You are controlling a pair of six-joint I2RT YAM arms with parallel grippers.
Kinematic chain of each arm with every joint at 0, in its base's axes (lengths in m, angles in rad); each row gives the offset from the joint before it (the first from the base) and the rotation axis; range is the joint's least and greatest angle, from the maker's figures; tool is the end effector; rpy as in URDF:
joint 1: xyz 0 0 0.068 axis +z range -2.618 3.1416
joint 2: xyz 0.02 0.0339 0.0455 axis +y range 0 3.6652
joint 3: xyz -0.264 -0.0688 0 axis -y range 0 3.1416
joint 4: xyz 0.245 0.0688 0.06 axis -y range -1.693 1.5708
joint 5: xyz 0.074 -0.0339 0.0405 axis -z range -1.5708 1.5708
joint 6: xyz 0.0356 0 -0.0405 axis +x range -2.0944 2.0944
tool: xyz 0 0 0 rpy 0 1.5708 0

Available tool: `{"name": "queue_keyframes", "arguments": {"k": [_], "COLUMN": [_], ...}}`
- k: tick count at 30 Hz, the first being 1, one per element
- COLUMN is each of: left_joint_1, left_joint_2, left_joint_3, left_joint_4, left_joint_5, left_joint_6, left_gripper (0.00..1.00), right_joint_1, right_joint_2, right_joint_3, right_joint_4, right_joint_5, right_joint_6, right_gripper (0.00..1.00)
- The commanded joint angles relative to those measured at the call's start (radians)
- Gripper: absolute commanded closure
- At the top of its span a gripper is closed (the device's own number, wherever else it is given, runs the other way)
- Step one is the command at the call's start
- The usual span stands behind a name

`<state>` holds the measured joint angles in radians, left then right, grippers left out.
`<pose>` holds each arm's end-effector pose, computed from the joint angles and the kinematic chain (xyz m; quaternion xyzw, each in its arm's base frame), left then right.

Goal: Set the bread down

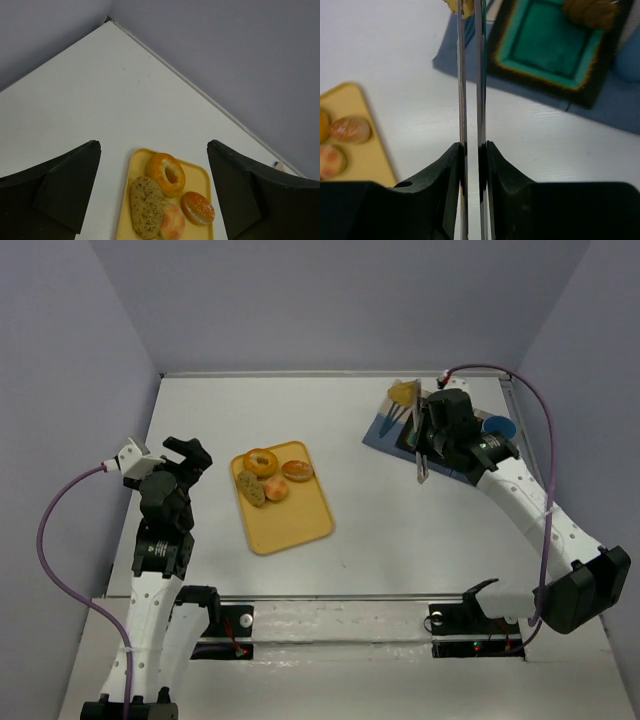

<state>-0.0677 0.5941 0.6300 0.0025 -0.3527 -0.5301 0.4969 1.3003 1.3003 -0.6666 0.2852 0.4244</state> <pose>0.1517 0.0020 0.3342 -0.2795 0.6355 -0.0926 0.7137 0.2504 0.1244 0.3610 0.0298 0.8921 0.0777 0.4442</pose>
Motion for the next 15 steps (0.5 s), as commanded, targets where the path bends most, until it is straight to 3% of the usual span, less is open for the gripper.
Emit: {"name": "queue_keyframes", "arguments": {"k": [1, 7, 11, 12, 15], "left_joint_1": [0.003, 0.003, 0.002, 0.002, 0.002], "left_joint_2": [-0.008, -0.005, 0.003, 0.001, 0.004], "left_joint_3": [-0.007, -0.007, -0.004, -0.004, -0.004], "left_joint_4": [0.030, 0.031, 0.025, 0.024, 0.024], "left_joint_5": [-0.031, -0.034, -0.038, -0.038, -0.038], "left_joint_6": [-0.004, -0.004, -0.002, -0.004, -0.004], "left_gripper": [0.01, 0.01, 0.01, 0.01, 0.01], "right_joint_1": [-0.159, -0.310, -0.343, -0.343, -0.343], "right_joint_2": [0.026, 0.186, 0.258, 0.276, 0.280], "right_joint_3": [-0.036, -0.032, -0.016, -0.013, -0.015], "right_joint_4": [0.119, 0.208, 0.208, 0.208, 0.205], "right_joint_5": [0.039, -0.080, -0.034, -0.026, -0.041], "right_joint_6": [0.011, -0.015, 0.014, 0.016, 0.010], "right_gripper": [0.93, 0.92, 0.84, 0.76, 0.63]}}
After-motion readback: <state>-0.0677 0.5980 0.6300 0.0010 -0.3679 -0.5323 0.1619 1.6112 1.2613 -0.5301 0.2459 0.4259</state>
